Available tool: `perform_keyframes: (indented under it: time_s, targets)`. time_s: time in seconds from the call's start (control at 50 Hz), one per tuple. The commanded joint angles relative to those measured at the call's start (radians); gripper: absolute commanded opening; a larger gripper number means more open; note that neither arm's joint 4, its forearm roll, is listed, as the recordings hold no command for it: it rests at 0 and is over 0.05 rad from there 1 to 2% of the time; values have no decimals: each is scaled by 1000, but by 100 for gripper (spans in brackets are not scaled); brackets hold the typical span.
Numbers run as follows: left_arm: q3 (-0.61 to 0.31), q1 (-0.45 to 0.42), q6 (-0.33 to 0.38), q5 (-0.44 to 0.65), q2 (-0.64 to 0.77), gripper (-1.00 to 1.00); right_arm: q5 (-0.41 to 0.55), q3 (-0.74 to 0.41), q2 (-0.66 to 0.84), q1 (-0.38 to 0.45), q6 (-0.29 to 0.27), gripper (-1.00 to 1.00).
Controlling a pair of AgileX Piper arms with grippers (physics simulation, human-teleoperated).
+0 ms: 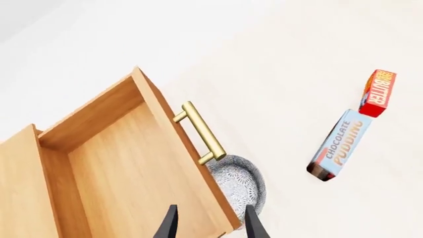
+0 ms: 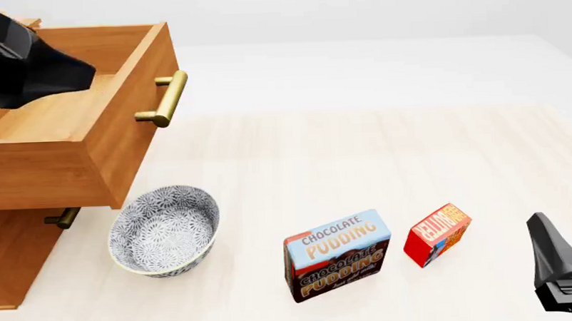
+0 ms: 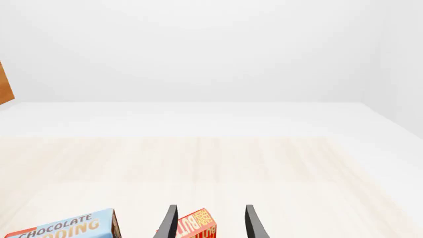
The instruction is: Put the butter at the back in the top drawer of the cabinet and close it.
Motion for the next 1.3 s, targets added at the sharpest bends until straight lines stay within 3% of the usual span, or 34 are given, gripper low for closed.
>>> perform_keyframes:
  time_s: [0.02, 0.76, 0.94, 1.04, 1.3]
  targets:
    - [-42, -41, 8, -1, 22, 100, 0, 0, 0, 0, 0, 100]
    - [-100, -265, 11, -182, 320, 100, 0, 0, 0, 0, 0, 100]
    - [-191, -350, -29, -212, 481, 100, 0, 0, 0, 0, 0, 100]
    - [-287, -412, -86, -209, 615, 100, 0, 0, 0, 0, 0, 100]
    - [-396, -472, -136, -209, 804, 100, 0, 0, 0, 0, 0, 100]
